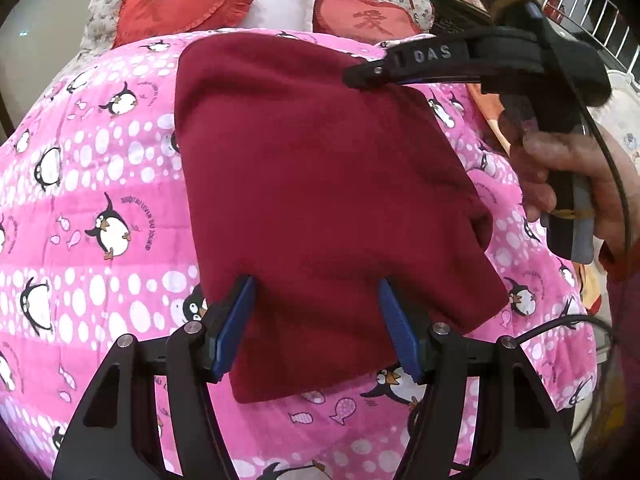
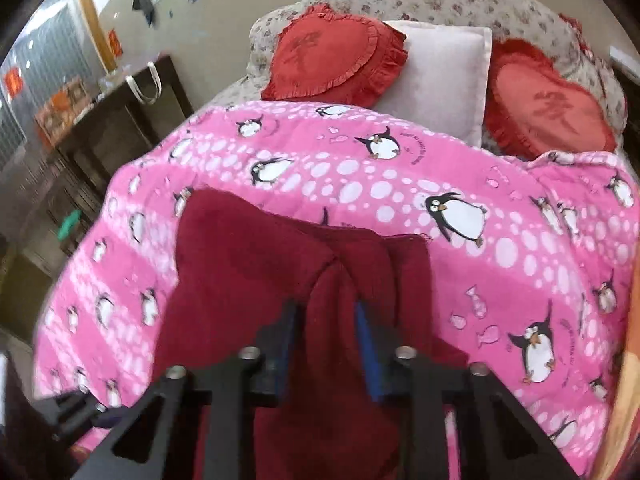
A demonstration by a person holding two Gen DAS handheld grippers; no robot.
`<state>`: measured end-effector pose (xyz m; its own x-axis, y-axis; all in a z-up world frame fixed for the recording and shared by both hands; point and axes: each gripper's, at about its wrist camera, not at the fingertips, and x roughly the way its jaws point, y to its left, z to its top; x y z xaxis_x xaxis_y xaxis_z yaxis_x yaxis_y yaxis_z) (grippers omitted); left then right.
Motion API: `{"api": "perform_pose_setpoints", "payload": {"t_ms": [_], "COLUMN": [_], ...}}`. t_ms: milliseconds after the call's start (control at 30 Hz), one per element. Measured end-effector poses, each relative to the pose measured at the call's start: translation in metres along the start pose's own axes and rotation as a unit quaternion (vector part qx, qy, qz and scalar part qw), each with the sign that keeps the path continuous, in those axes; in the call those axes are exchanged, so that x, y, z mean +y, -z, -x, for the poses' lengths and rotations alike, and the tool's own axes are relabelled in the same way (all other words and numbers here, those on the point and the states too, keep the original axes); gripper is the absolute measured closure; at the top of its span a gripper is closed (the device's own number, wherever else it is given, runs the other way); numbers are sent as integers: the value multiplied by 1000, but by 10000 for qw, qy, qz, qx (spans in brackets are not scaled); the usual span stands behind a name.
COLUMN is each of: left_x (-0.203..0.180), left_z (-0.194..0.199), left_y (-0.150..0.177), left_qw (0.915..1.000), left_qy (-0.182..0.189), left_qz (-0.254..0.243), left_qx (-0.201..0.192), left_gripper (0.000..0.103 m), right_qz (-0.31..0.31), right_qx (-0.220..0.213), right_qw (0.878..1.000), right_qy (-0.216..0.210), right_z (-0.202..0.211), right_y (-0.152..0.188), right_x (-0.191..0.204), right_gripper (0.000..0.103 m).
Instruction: Fold small clothes
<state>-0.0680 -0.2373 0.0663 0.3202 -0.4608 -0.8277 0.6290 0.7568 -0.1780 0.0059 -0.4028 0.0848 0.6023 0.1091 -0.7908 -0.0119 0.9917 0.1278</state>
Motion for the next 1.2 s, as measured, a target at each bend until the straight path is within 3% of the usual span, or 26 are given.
{"api": "perform_pose_setpoints", "payload": {"t_ms": [133,300,367,467,600,700,767,800,900,1033,1200], "left_x": [-1,0,3,2,6,19,31,38,62,84,87], "left_z": [-4,-3,-3,-1,1,16,25,27,22,-1,-24], "left_y": [-1,5,7,11,10,9,6,4,-3,-10,-14], "left_qw": [10000,9998,9999,10000,9999,9981,9963,9948,9864,9757,9747], "left_qy": [-20,-45,3,-4,80,439,485,540,892,1180,1170], "left_qz": [-93,-175,-129,-72,55,408,616,755,1305,1815,1876], "left_qx": [-12,6,1,-16,-29,-160,-357,-427,-440,-343,-319], "left_gripper": [39,39,39,39,39,39,31,28,25,24,22], "right_qz": [-432,-959,-875,-513,-220,-1028,-1328,-1358,-1403,-1821,-1994], "right_qx": [34,-165,-190,-84,410,288,128,11,-394,-295,-403], "right_qw": [9986,9948,9928,9947,9989,9923,9872,9869,9867,9769,9677], "right_qy": [304,-291,-799,-892,-114,-625,-875,-868,-726,-1080,-1491], "right_z": [-12,25,52,68,45,39,47,51,55,29,11], "right_y": [5,13,29,59,110,131,130,129,125,119,115], "right_x": [-17,-18,-3,21,19,-9,-17,-19,-23,-37,-37], "right_gripper": [93,89,88,69,69,69,64,51,28,27,27]}}
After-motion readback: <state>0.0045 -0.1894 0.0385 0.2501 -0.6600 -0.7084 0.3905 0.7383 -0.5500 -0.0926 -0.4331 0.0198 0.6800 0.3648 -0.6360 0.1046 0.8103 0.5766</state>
